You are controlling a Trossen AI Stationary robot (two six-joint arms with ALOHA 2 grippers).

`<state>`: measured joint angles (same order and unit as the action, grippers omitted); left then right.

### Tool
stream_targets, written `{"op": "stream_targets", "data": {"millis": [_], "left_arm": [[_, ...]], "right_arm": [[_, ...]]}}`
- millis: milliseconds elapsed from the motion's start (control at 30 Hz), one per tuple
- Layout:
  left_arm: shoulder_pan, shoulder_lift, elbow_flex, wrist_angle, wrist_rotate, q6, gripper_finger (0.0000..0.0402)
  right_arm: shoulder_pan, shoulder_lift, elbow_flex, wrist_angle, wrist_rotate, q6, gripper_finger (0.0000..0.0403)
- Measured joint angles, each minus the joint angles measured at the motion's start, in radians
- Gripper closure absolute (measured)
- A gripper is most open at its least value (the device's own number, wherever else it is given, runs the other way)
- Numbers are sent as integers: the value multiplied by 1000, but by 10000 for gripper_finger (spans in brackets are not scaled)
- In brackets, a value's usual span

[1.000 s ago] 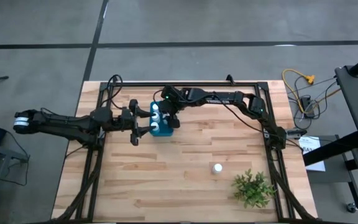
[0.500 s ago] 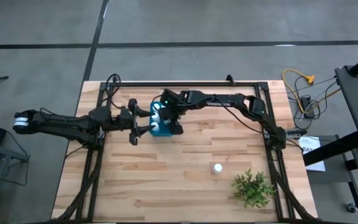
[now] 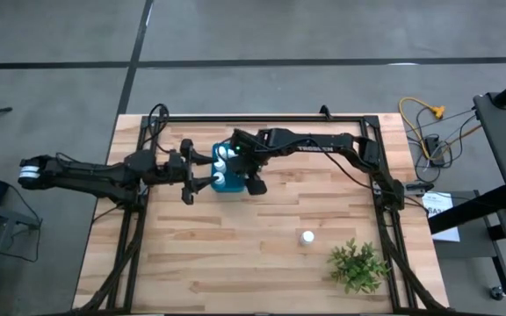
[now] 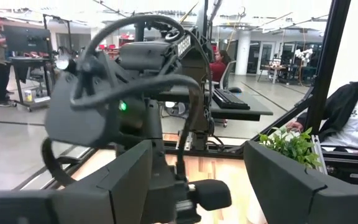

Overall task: Pick and place pill bottles into a basket
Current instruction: Put the white medicine bottle into the blue bin

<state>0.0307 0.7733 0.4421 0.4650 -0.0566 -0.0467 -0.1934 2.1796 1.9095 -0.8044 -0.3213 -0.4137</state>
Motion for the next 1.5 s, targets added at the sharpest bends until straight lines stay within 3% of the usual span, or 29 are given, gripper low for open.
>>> {"op": "stream_targets", "data": {"millis": [333,933,1100,1500], "left_arm": [[-2,-11,-4,-4,8,0,163],[0,-36,-10,-6,17,0,163],[0,-50,-11,-23,26,0,163],[0,-89,-20,-56,27,1,163]], "right_arm": [[49,0,-3,-143,7,13,197],[146,2,-21,-237,17,43,197],[151,2,-49,-193,18,142,197],[150,-55,-197,-88,19,190,200]]}}
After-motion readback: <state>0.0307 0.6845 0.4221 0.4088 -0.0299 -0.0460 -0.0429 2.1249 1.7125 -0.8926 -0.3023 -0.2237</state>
